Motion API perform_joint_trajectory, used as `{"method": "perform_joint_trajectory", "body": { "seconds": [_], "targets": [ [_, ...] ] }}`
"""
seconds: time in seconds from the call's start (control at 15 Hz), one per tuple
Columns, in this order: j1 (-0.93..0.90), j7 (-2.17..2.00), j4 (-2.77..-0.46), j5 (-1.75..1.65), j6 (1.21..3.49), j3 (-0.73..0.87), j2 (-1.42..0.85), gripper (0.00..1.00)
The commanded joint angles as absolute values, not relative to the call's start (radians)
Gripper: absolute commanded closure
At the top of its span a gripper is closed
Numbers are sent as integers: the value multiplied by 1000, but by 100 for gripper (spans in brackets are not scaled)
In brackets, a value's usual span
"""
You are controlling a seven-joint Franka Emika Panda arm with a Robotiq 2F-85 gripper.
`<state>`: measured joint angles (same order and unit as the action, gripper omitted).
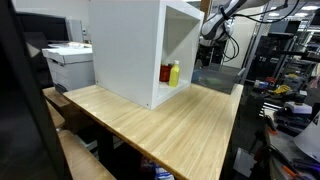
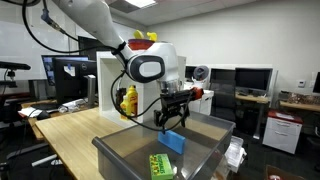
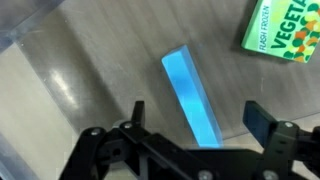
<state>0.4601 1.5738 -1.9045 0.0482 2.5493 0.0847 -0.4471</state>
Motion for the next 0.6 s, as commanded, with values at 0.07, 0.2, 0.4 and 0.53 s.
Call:
{"method": "perform_joint_trajectory", "body": {
  "seconds": [0.07, 0.2, 0.4, 0.53],
  "targets": [
    [479, 1626, -1876, 75, 2514, 75, -474, 0],
    [478, 1621, -1864, 70, 2513, 75, -487, 0],
    [476, 1620, -1856, 62, 2516, 76, -505, 0],
    [477, 1619, -1858, 62, 2513, 74, -510, 0]
  ]
}}
